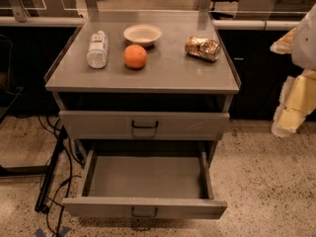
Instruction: Close middle drawer
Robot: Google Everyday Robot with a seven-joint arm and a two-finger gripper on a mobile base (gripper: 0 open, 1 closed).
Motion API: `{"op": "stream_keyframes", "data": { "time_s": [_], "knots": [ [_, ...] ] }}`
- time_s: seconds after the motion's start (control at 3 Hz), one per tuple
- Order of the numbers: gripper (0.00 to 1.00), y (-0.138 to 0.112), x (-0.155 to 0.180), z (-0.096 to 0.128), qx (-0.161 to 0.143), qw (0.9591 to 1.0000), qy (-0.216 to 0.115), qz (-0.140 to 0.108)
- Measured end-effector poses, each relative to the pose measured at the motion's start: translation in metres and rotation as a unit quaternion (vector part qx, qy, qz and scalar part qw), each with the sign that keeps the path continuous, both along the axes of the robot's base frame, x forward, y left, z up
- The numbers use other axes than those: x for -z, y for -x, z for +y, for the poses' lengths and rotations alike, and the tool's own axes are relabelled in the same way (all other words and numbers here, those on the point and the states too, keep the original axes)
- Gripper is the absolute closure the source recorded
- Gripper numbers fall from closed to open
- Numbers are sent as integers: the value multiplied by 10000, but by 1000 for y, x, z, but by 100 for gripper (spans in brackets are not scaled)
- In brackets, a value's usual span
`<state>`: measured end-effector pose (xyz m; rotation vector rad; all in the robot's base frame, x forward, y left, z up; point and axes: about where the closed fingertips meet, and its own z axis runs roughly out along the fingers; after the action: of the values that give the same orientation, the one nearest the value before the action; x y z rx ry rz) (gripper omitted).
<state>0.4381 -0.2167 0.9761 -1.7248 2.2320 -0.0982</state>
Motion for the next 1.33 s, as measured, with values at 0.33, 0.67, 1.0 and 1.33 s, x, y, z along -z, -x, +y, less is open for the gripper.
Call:
{"op": "stream_keyframes", "data": {
  "time_s": [0.33, 0.67, 1.0, 1.33],
  "knots": [
    [0, 1, 1, 0, 32, 10000, 33, -48],
    [3, 10, 24, 19, -38, 9999, -80, -107],
    [25, 24, 64, 40, -179, 9990, -395, -76],
    [49, 39, 113, 59, -371, 9959, -818, -64]
  ]
}}
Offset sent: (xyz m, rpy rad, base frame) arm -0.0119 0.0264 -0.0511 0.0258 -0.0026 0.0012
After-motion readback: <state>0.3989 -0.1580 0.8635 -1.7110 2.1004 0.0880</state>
